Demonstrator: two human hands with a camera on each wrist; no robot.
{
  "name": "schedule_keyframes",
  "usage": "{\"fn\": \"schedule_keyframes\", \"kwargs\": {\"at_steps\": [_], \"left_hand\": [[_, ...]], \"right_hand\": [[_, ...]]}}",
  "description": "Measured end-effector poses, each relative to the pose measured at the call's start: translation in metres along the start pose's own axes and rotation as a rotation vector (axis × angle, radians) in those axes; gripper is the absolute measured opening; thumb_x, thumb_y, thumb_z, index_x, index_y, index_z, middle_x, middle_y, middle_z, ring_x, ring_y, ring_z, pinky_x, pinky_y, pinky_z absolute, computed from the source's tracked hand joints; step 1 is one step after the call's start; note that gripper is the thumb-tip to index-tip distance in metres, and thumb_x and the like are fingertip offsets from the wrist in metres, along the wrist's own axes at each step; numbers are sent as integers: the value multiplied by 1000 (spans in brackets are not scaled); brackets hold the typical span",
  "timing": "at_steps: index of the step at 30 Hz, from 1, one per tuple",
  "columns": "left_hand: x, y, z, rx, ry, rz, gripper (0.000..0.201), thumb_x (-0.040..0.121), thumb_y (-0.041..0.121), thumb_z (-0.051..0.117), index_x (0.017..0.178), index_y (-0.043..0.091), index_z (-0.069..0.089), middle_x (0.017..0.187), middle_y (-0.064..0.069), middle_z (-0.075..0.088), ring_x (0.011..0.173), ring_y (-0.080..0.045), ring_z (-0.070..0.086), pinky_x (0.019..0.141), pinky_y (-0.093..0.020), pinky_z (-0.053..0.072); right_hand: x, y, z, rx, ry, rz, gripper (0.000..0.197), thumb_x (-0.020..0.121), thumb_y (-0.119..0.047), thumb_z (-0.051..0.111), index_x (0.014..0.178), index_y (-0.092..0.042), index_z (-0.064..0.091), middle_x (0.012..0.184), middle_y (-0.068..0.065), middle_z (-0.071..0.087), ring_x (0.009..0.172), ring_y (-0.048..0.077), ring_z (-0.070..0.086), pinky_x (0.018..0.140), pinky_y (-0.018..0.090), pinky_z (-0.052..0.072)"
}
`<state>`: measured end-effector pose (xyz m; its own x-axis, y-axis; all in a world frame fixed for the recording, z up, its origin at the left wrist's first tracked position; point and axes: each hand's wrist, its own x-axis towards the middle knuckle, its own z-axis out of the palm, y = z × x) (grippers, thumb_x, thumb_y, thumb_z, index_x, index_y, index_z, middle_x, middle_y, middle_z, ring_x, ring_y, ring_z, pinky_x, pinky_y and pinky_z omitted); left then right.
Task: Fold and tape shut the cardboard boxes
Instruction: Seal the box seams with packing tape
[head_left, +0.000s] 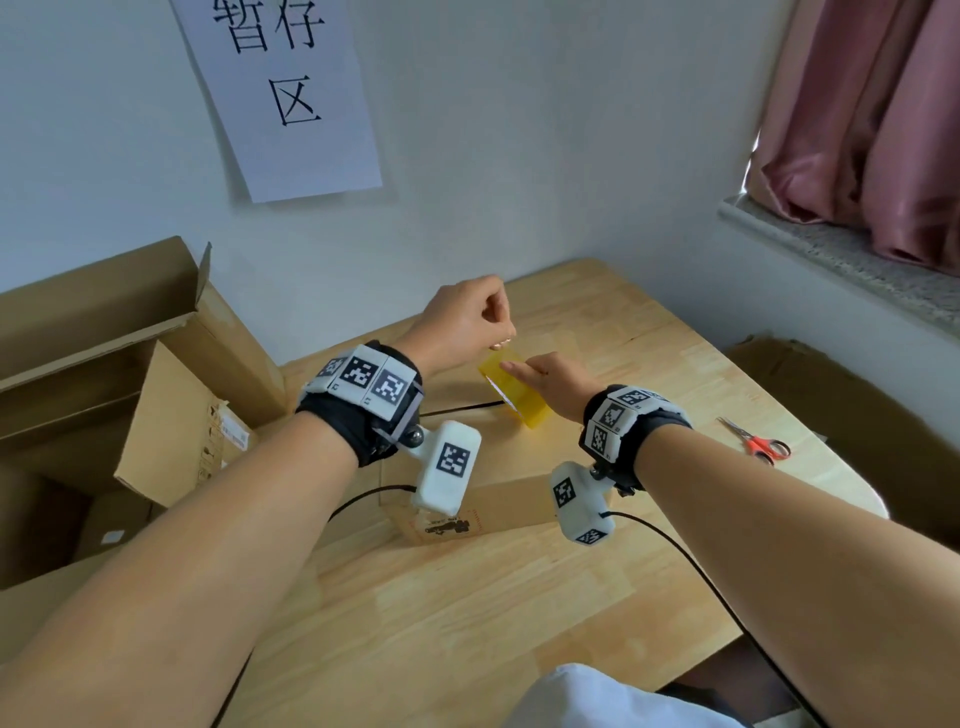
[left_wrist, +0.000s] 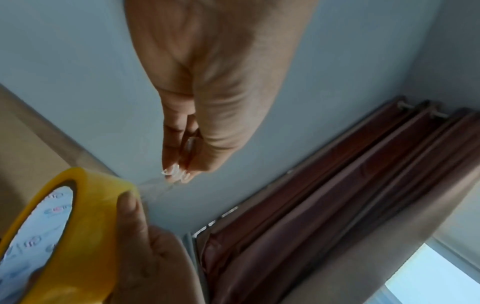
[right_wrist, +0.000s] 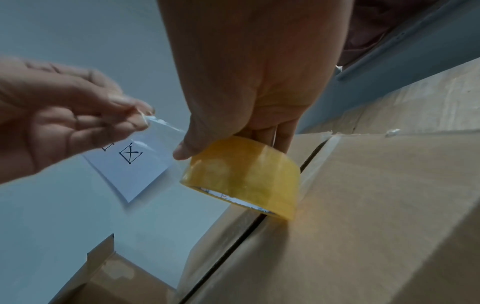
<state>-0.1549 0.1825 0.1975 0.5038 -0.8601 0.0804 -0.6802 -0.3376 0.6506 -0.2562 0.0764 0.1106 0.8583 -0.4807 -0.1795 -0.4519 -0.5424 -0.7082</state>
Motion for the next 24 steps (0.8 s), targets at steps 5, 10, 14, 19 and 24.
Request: {"fn": "schedule_keyframes", "kwargs": {"at_steps": [5, 10, 14, 19, 24], "left_hand": [[4, -37, -13, -71, 103, -170, 14, 80, 8, 68, 80, 12, 54, 86, -11, 71, 79, -23, 70, 83, -39, 56], [6, -56, -23, -90, 34, -228, 38, 85, 8, 65, 119, 20, 53, 88, -10, 71, 76, -21, 68, 85, -30, 54], [8, -48, -30, -186, 44, -158, 34, 90, 4, 60, 122, 14, 58, 86, -8, 71, 71, -15, 65, 79, -21, 55], [7, -34, -23, -179, 68, -47, 18, 89, 7, 62, 106, 13, 64, 85, -9, 72, 79, -19, 69, 78, -22, 56], [5, -24, -26, -201, 17, 31, 17, 87, 6, 62, 98, 19, 63, 84, -12, 71, 76, -21, 68, 78, -25, 55]], "right_hand": [[-3, -6, 3, -22, -79, -48, 51, 96, -48, 42, 59, -14, 32, 59, 0, 31, 54, 15, 29, 53, 27, 24], [-5, -1, 10, -51, -83, -82, 34, 96, -43, 46, 88, -10, 52, 79, 4, 52, 74, 20, 47, 58, 28, 32], [1, -7, 7, 163, 6, -84, 39, 94, -35, 54, 125, -14, 42, 109, 5, 62, 88, 19, 56, 72, 27, 42], [9, -11, 2, 262, 25, -69, 30, 94, -26, 53, 122, -22, 41, 82, 6, 59, 58, 12, 46, 54, 23, 37], [18, -16, 7, 266, 73, -48, 25, 94, -25, 51, 118, -24, 46, 59, -2, 40, 48, 12, 35, 47, 23, 30]]}}
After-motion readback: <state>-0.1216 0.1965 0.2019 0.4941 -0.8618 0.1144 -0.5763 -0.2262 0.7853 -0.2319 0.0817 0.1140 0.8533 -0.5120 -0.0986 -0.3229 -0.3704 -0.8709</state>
